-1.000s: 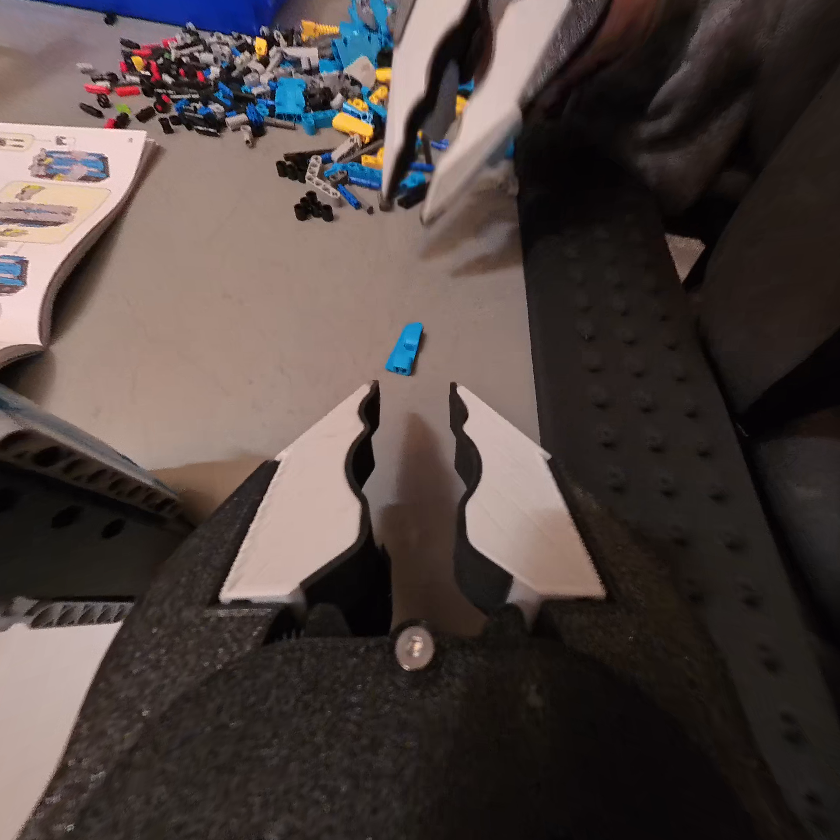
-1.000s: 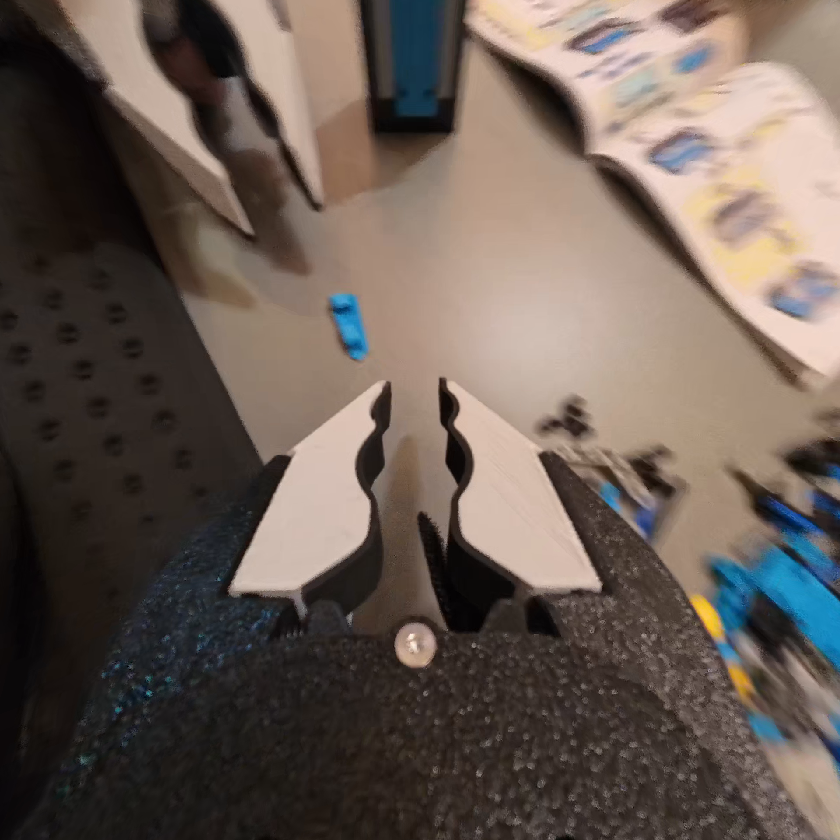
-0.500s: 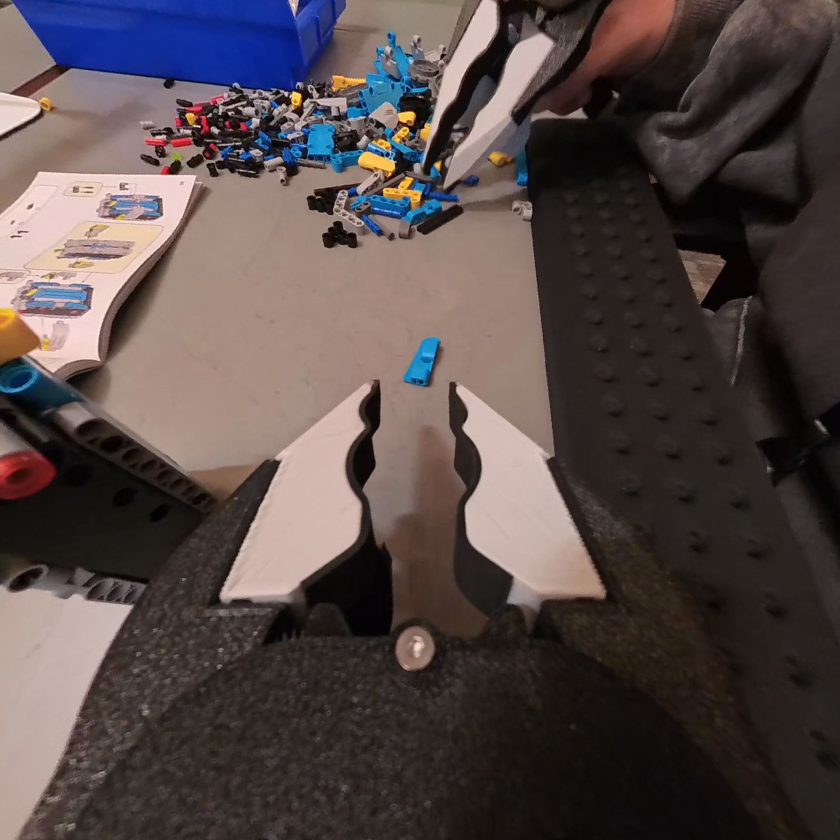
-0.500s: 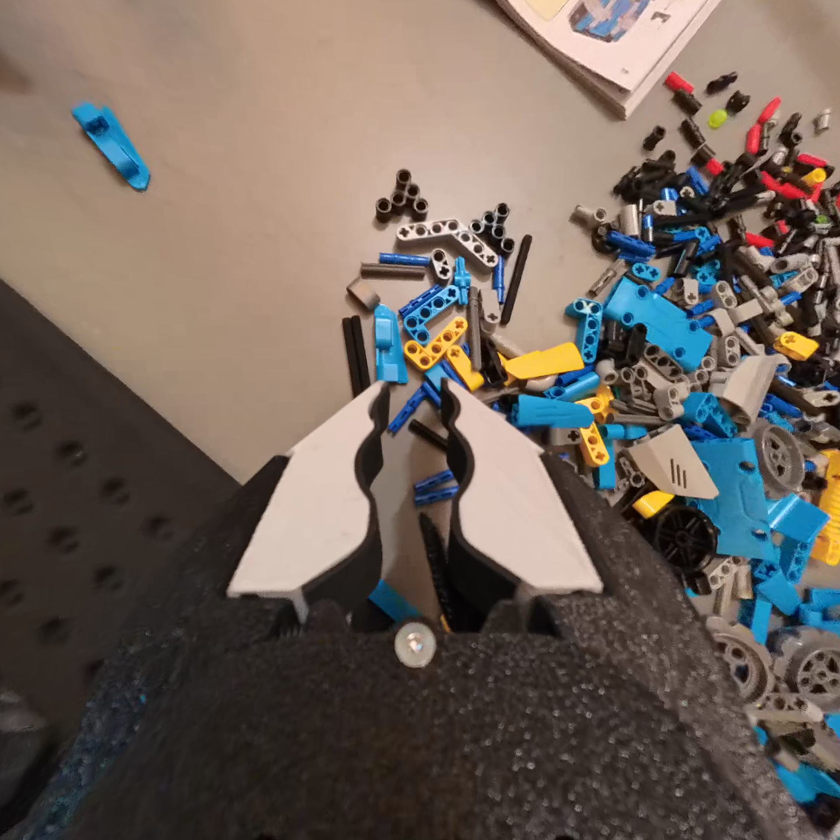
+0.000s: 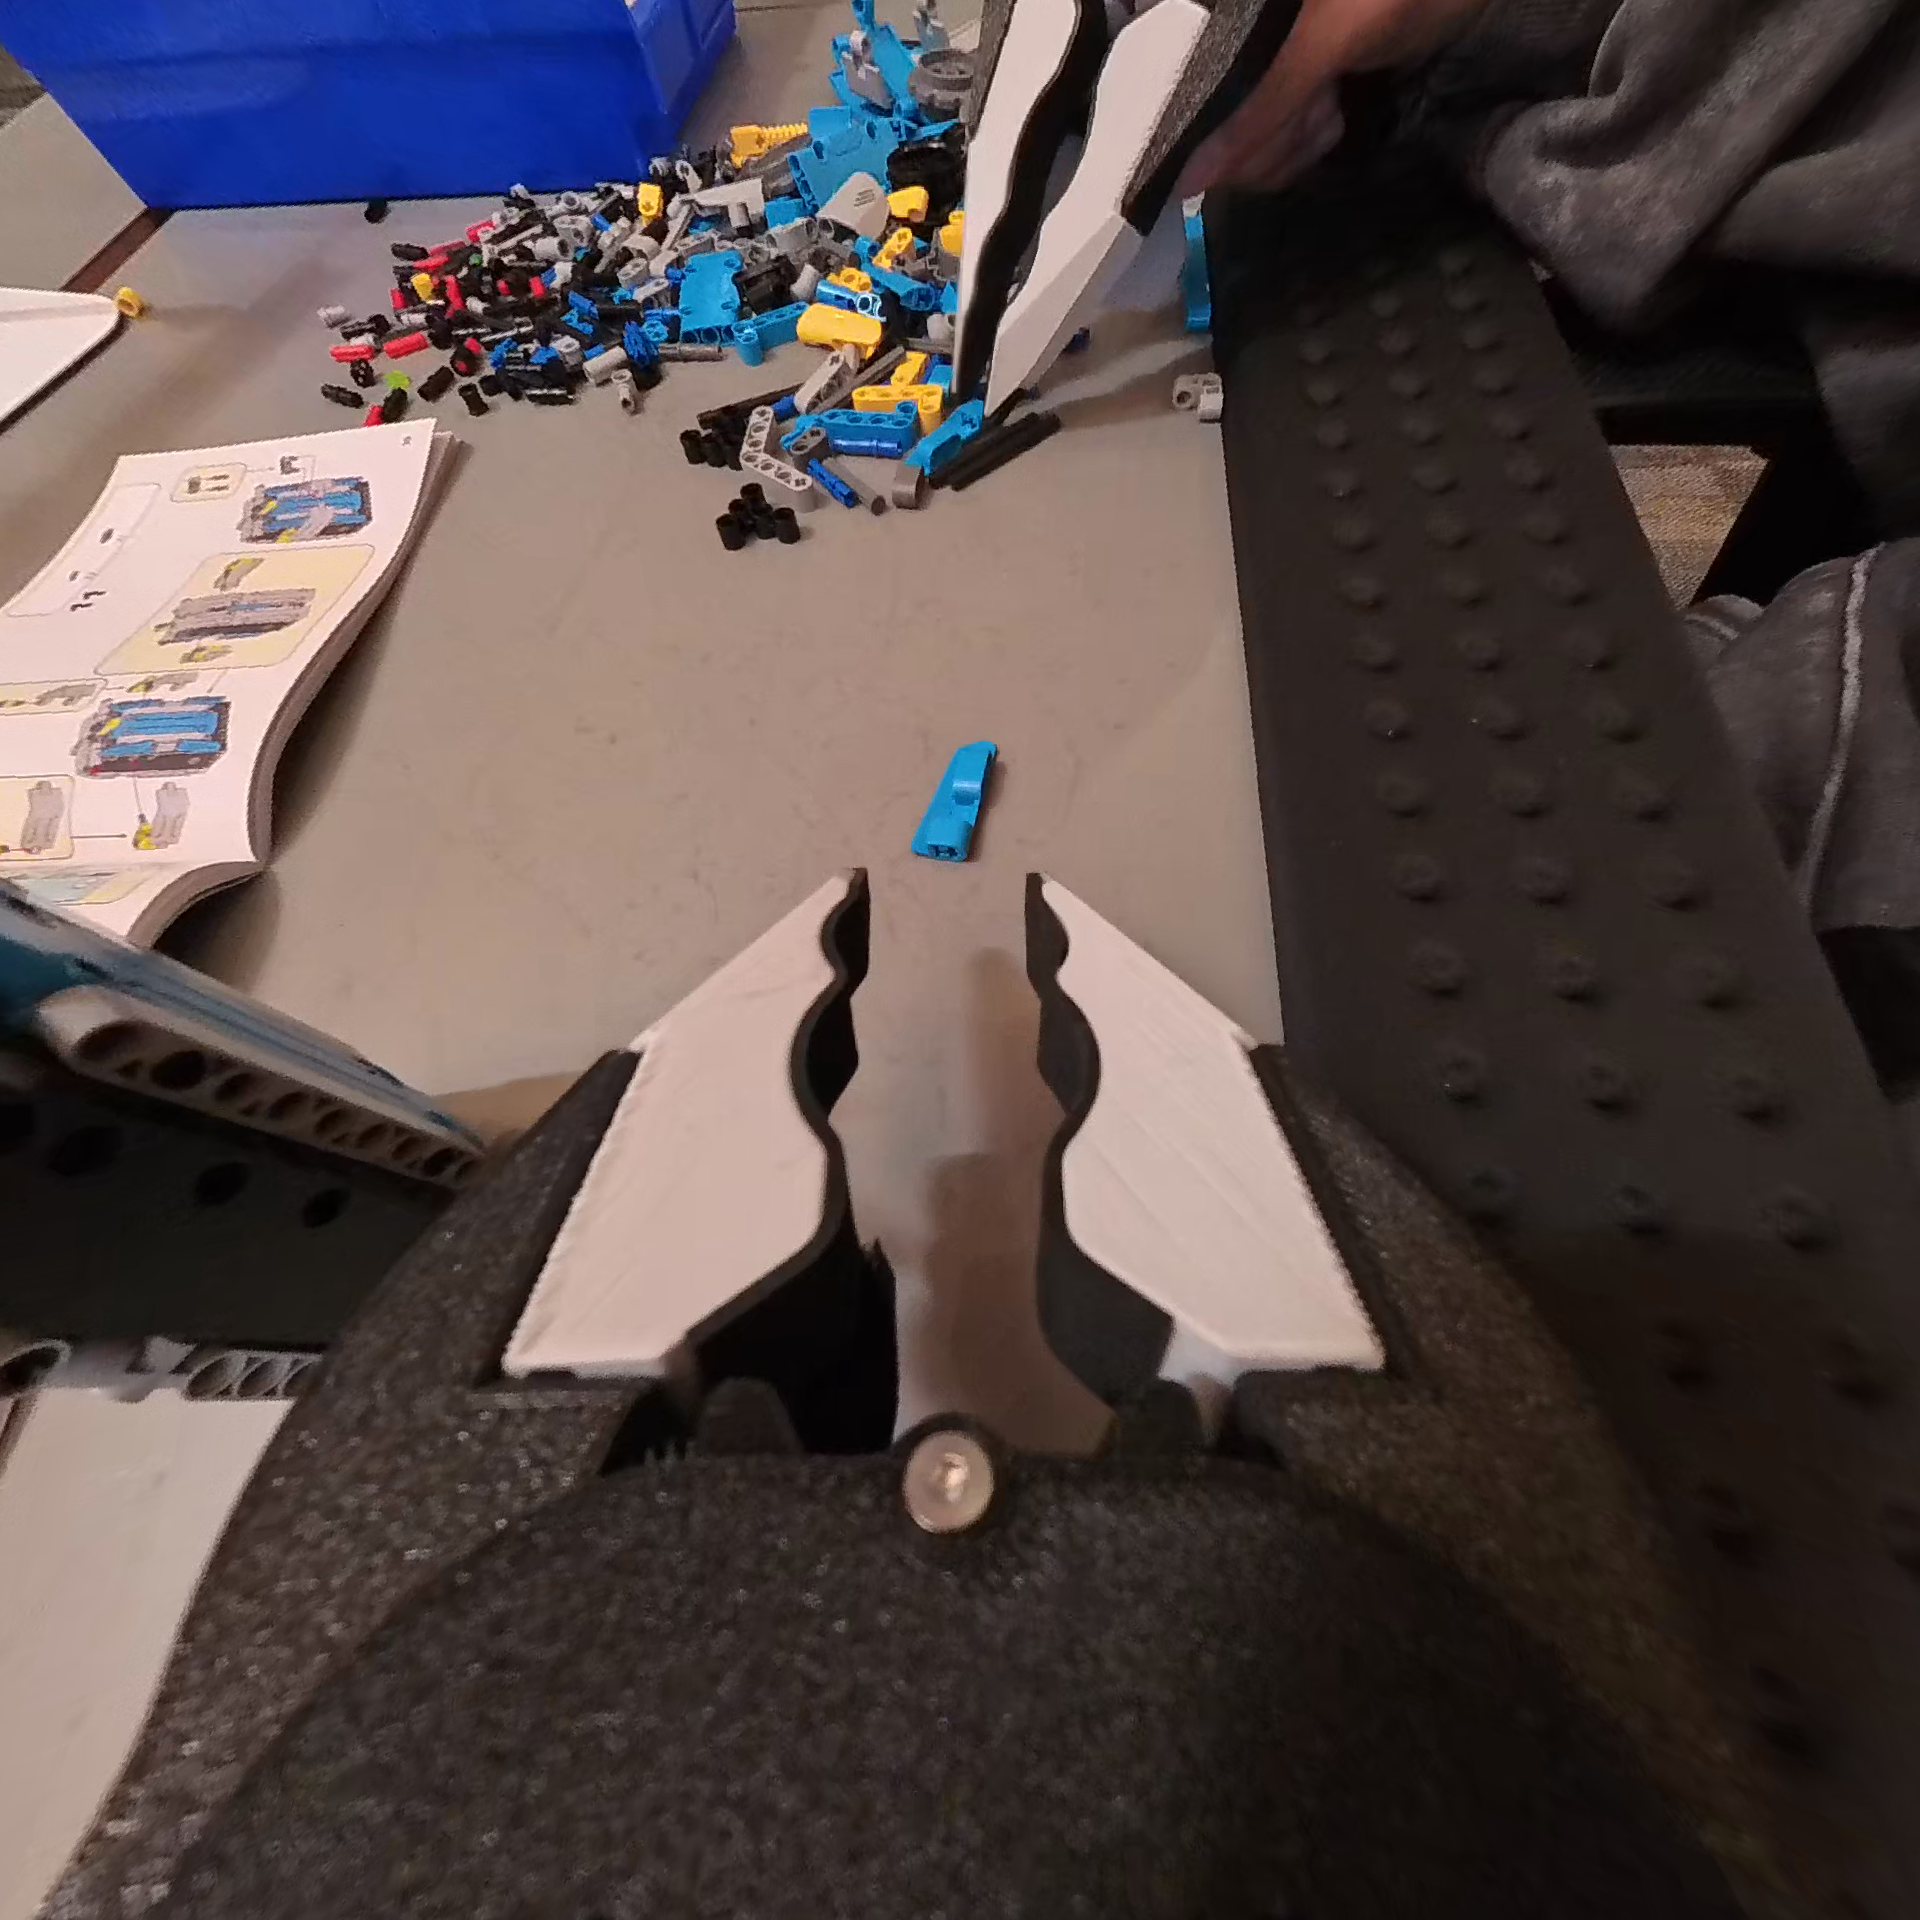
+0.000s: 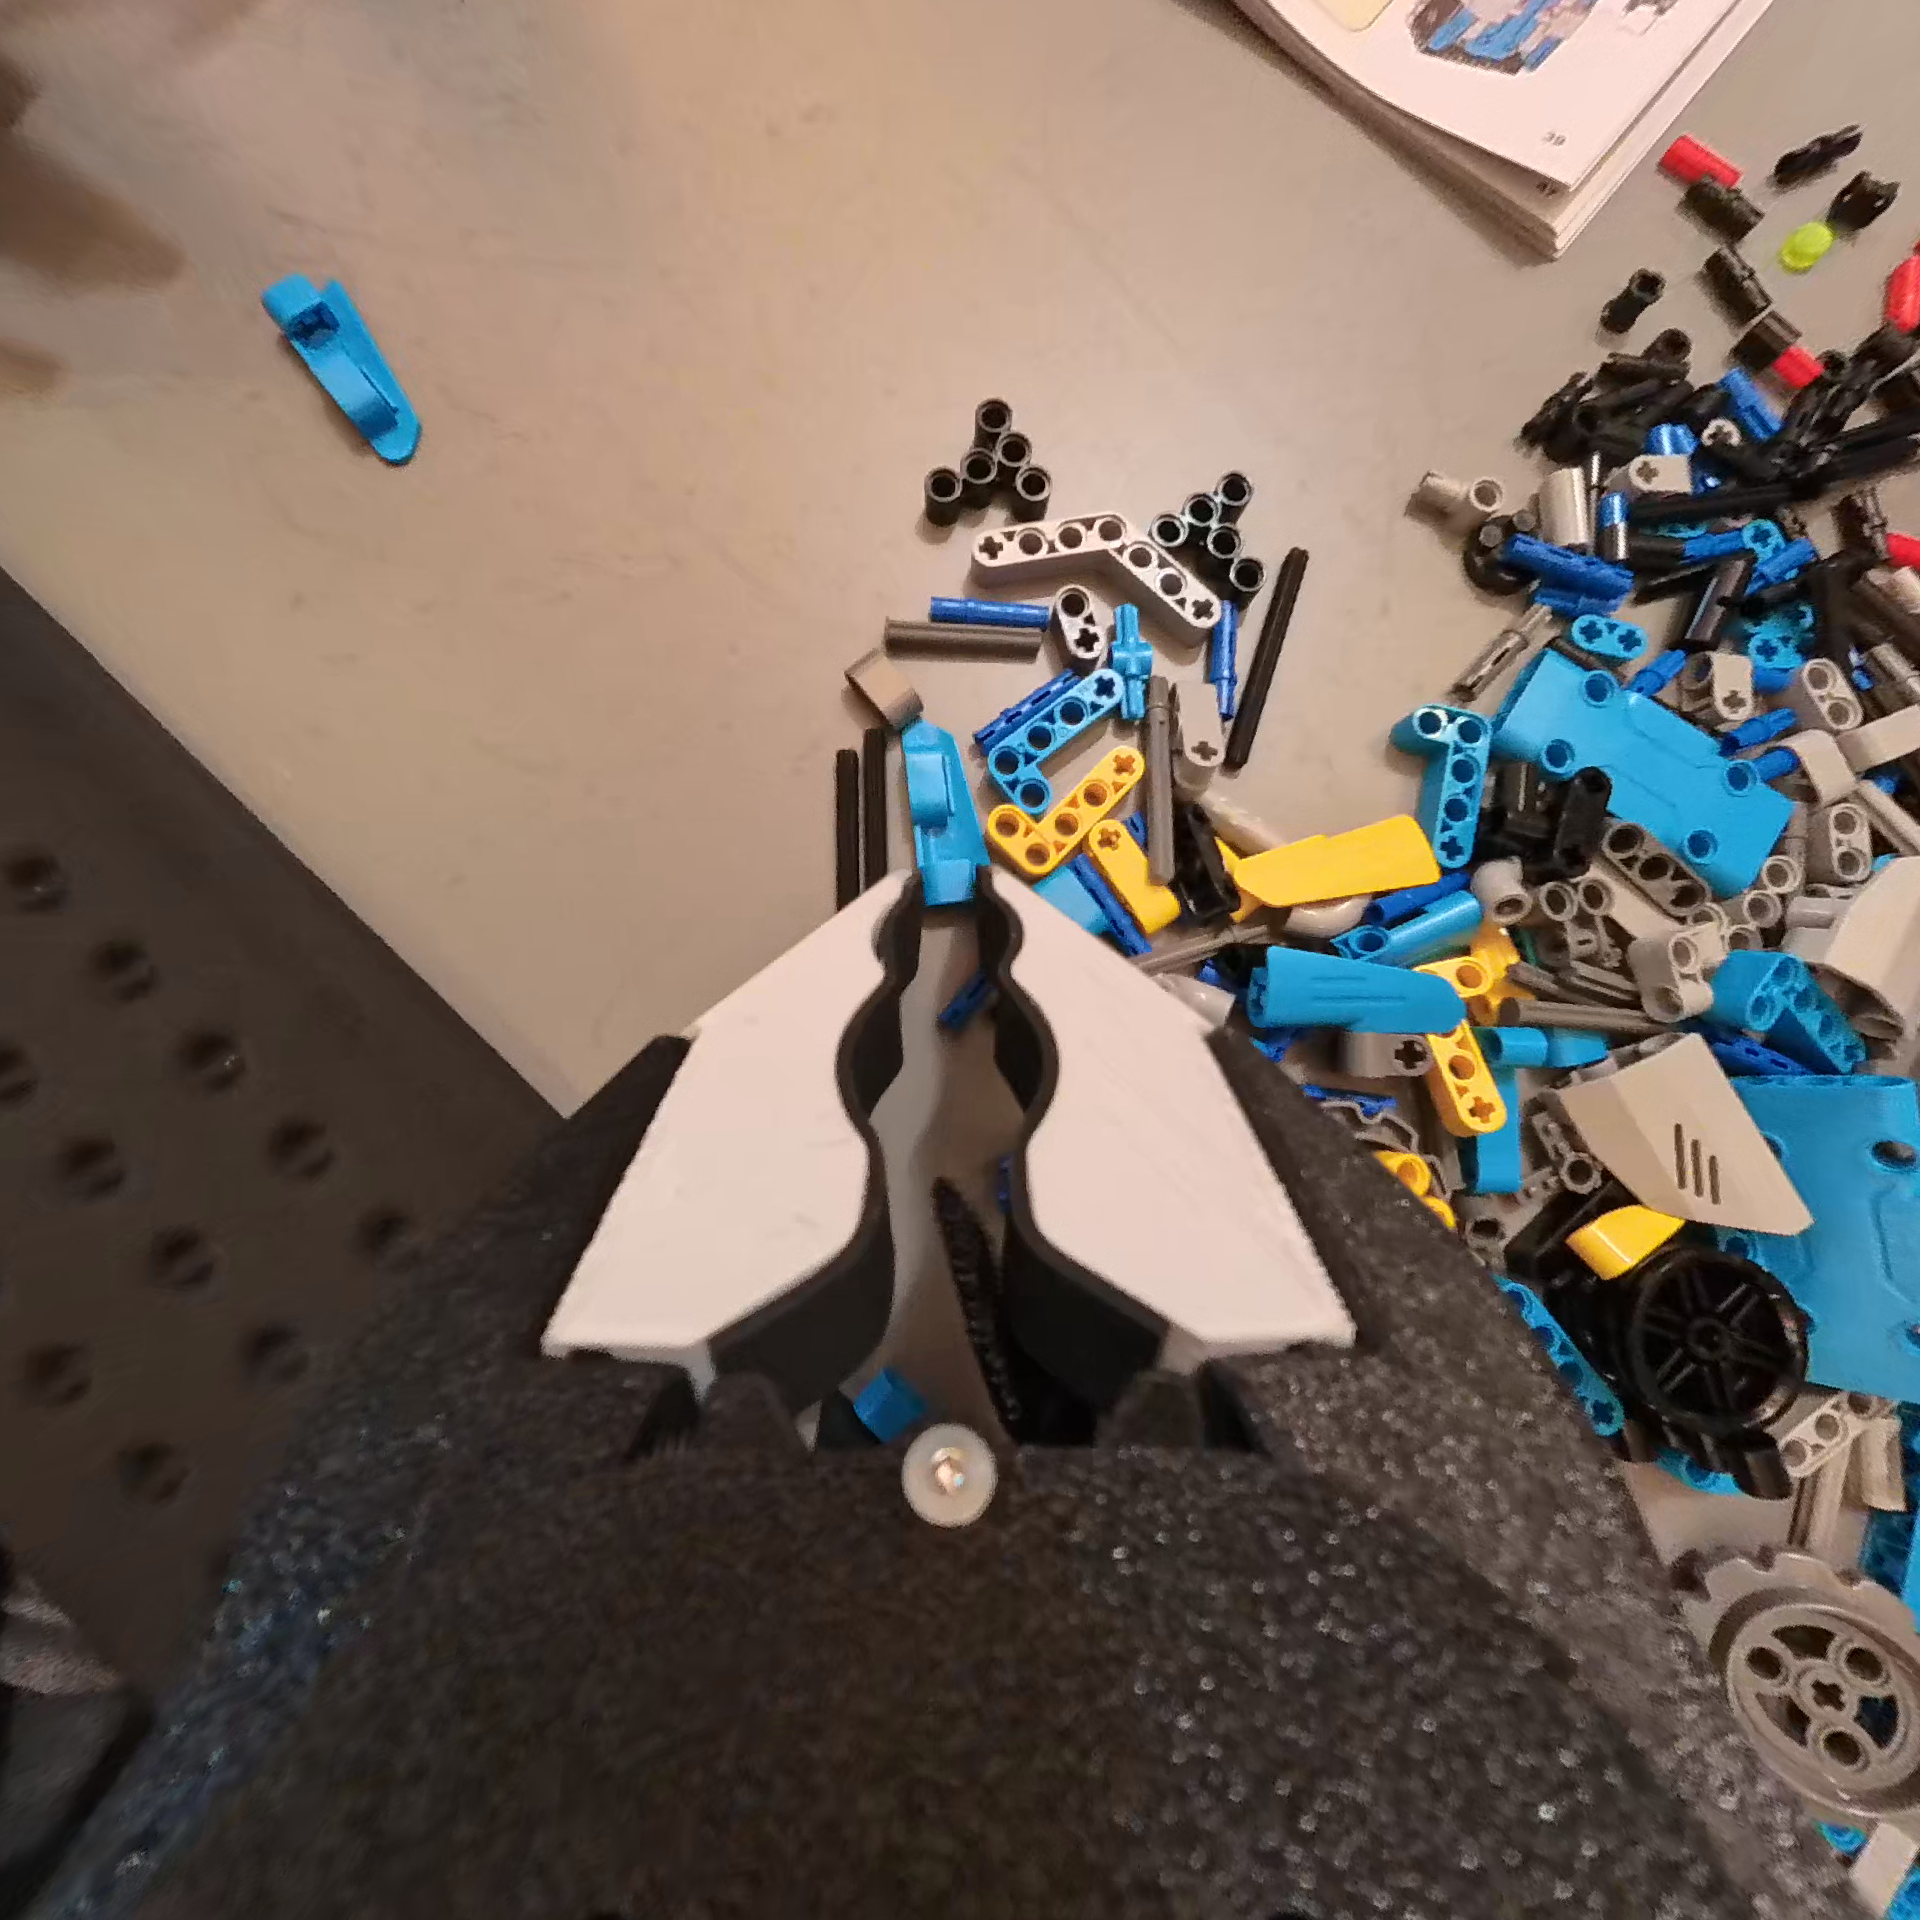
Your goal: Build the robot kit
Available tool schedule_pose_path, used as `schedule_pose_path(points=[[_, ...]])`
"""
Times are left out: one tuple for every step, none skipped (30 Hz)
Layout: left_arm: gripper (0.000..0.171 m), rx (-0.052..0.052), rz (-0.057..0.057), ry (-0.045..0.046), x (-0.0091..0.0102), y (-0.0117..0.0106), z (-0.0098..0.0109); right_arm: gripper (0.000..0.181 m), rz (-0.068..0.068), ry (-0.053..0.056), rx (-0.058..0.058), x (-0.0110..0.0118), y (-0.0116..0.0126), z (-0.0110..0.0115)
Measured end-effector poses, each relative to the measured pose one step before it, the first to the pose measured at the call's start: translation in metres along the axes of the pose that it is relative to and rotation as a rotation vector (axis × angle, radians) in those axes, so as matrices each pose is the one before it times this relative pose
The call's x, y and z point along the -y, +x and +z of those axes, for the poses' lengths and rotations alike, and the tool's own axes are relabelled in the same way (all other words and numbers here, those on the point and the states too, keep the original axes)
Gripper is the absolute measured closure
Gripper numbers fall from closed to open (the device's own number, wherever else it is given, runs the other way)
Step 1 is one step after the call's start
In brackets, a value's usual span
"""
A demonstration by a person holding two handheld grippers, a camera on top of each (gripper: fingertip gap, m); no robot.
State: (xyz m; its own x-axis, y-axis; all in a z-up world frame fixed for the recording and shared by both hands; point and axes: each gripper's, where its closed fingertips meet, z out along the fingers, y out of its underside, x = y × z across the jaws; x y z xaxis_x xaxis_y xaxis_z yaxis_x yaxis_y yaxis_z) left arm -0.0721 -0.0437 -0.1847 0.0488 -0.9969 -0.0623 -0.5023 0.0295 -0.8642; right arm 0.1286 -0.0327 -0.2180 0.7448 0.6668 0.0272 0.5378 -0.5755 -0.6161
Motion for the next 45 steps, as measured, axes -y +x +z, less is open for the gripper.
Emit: schedule_pose_path(points=[[0.142,-0.0002,-0.0031,0.00078,0.00008,-0.00027,-0.00013,0.171,0.0013,0.0011,0.0007,0.00021,0.00016,0.00014],[0.142,-0.0005,-0.0041,0.00214,0.00022,-0.00037,-0.00011,0.171,0.0005,-0.0025,-0.0022,-0.00023,0.00048,-0.0002],[0.142,-0.0008,-0.0042,0.00267,0.00037,-0.00034,-0.00034,0.172,-0.0032,-0.0073,-0.0077,-0.00061,0.00068,-0.00099],[0.142,-0.0001,-0.0042,0.00267,0.00029,-0.00042,-0.00029,0.172,-0.0065,-0.0026,-0.008,0.00071,0.00001,-0.00184],[0.142,-0.0004,-0.0037,0.00196,0.00029,-0.0004,-0.00017,0.172,-0.0086,0.0053,-0.0081,0.00316,-0.00126,-0.003],[0.142,-0.0009,-0.0028,0.00102,0.00004,-0.00018,-0.00007,0.172,-0.0153,0.009,-0.0031,0.00537,-0.00373,-0.0038],[0.142,-0.0012,-0.0024,-0.00024,-0.00004,-0.00006,0.00001,0.172,-0.022,0.0192,-0.0025,0.0082,-0.00544,-0.0042],[0.142,-0.0002,-0.0019,-0.00001,0.0,-0.00014,0.00002,0.173,-0.0247,0.027,0.0114,0.0107,-0.0089,-0.00374],[0.142,-0.0001,-0.0012,0.00059,0.00012,-0.00011,-0.00008,0.181,-0.0295,0.0348,0.0277,0.01263,-0.01236,-0.00222],[0.142,-0.0005,-0.0007,-0.00033,-0.00008,-0.00007,0.00013,0.181,-0.0281,0.0358,0.021,0.0128,-0.01176,0.00111],[0.142,-0.0004,-0.0009,-0.00216,-0.00024,0.00003,0.00016,0.181,-0.0232,0.0102,0.015,0.00799,-0.00998,0.005],[0.142,-0.0003,-0.0004,-0.00376,-0.00059,0.0001,0.00023,0.181,-0.0232,-0.0254,0.0183,0.00063,-0.0093,0.0076],[0.142,0.0,0.0013,-0.00299,-0.00058,0.00033,0.00008,0.18,-0.023,-0.0449,0.0198,-0.00379,-0.00833,0.00715],[0.142,0.0005,0.003,-0.00161,-0.00026,0.00044,-0.00002,0.178,-0.0227,-0.0292,0.0175,-0.00306,-0.00636,0.00351],[0.142,0.0012,0.0037,-0.00177,-0.00033,0.00037,-0.00013,0.177,-0.0174,-0.0161,-0.0034,-0.00335,-0.00047,-0.00106],[0.142,0.0017,0.0036,-0.00184,-0.00037,0.00032,0.0,0.175,-0.0014,-0.0178,-0.0354,-0.00633,0.00787,-0.00517],[0.142,0.0016,0.0035,-0.00206,-0.00035,0.00025,0.00008,0.169,0.021,-0.0152,-0.0341,-0.00832,0.0111,-0.00705],[0.142,0.0005,0.0036,-0.00198,-0.00029,0.00039,0.00017,0.163,0.038,-0.0095,-0.0215,-0.00854,0.01156,-0.00616],[0.142,0.0001,0.0027,-0.00143,-0.00021,0.00033,0.00022,0.162,0.0479,0.0067,-0.0238,-0.0062,0.01294,-0.00355],[0.142,-0.0002,0.0005,-0.00185,-0.00014,0.00002,0.00026,0.161,0.0531,0.014,0.0055,-0.00335,0.00765,-0.0001],[0.142,-0.0022,-0.0024,-0.00217,-0.00033,0.0,0.00024,0.157,0.0431,0.0029,0.0519,-0.00188,-0.00274,0.00288],[0.142,-0.0024,-0.0052,-0.00072,-0.00015,-0.00029,0.00016,0.155,0.0098,-0.0127,0.0486,-0.00254,-0.00632,0.00394],[0.142,-0.0007,-0.0062,0.00245,0.00024,-0.0006,-0.00028,0.155,-0.019,-0.0207,0.002,-0.00284,-0.00281,0.00307],[0.142,-0.0013,-0.0058,0.00414,0.00056,-0.00046,-0.00045,0.155,-0.0334,-0.0123,0.0038,-0.00117,-0.00462,0.00054],[0.142,-0.0003,-0.0047,0.00366,0.00047,-0.00037,-0.00037,0.156,-0.0236,0.0028,0.0005,0.00063,-0.00299,-0.00176],[0.142,0.0001,-0.0022,0.00178,0.00013,-0.00029,-0.00024,0.158,0.002,-0.0028,0.0022,-0.0006,-0.00109,-0.00223],[0.142,-0.0005,0.0003,-0.00094,-0.00012,0.00007,0.00016,0.159,0.0213,-0.028,0.0118,-0.00473,-0.00067,-0.00095],[0.142,-0.0002,0.0014,-0.0024,-0.00031,0.00026,0.00026,0.157,0.0198,-0.043,-0.0086,-0.00781,0.00276,0.00011],[0.142,0.0002,0.0019,-0.00201,-0.00022,0.00016,0.00015,0.155,0.0081,-0.032,-0.0205,-0.00721,0.00379,0.0008],[0.142,-0.0001,0.0014,-0.00108,-0.00014,0.00013,0.00013,0.155,0.0026,-0.0204,-0.0029,-0.0054,0.00087,0.00171],[0.142,0.0001,0.0008,0.00015,-0.00007,0.00013,0.00005,0.156,0.0052,-0.0076,0.0197,-0.00206,-0.00232,0.00243],[0.142,0.0006,0.0004,0.0005,0.0001,-0.00002,-0.00011,0.159,0.0028,0.0227,0.0301,0.00399,-0.00391,0.00101],[0.142,0.0,0.0002,-0.00004,-0.00001,-0.00001,0.0,0.161,-0.0048,0.0016,0.0128,0.00152,-0.00216,0.00222],[0.142,0.0003,0.0001,-0.00023,-0.00012,0.00006,0.00003,0.165,-0.0089,0.0074,0.0057,0.00264,-0.00172,0.0009],[0.142,0.0011,0.0006,0.00031,0.00013,-0.00009,-0.00004,0.177,-0.0135,-0.0064,-0.0072,0.00057,-0.00058,0.00081],[0.142,0.0004,0.0006,-0.00062,-0.00017,0.0,0.0,0.181,-0.015,-0.0002,0.0028,0.00146,-0.00269,0.00066],[0.142,-0.0002,-0.0001,-0.00246,-0.00036,0.00006,0.00019,0.181,-0.0113,-0.0019,0.0004,0.00143,-0.00232,0.00121],[0.142,-0.0006,-0.0003,-0.00296,-0.00038,0.00003,0.00024,0.181,-0.0065,-0.0015,-0.0002,0.00135,-0.00173,0.00079],[0.142,0.0006,0.0001,-0.00073,-0.00014,0.00002,0.00008,0.181,-0.0045,0.0002,0.0111,0.0014,-0.00293,0.00056],[0.142,0.0004,0.0007,0.00092,0.00016,-0.00001,-0.00008,0.181,-0.0041,-0.0013,0.0172,0.00029,-0.0037,0.00018],[0.142,0.0015,0.0009,0.00145,0.00014,-0.00009,-0.00022,0.181,0.0,-0.0034,-0.0146,-0.00076,0.00199,-0.00133],[0.142,0.0003,0.0009,-0.0011,-0.00024,0.0001,-0.00004,0.178,0.0068,0.0017,-0.0205,-0.00065,0.00376,-0.00235],[0.142,0.0,0.0012,-0.0033,-0.00056,0.00024,0.00016,0.169,0.0202,0.0057,0.0069,-0.00009,0.00046,-0.00228],[0.142,0.0011,0.002,-0.0026,-0.00033,0.00013,0.00023,0.159,0.0284,0.0037,0.0158,0.00054,-0.00065,-0.00112],[0.142,0.0006,0.0025,-0.00104,-0.00012,0.00016,0.00012,0.15,0.0216,0.0038,-0.0018,0.00162,0.00151,0.00051]])
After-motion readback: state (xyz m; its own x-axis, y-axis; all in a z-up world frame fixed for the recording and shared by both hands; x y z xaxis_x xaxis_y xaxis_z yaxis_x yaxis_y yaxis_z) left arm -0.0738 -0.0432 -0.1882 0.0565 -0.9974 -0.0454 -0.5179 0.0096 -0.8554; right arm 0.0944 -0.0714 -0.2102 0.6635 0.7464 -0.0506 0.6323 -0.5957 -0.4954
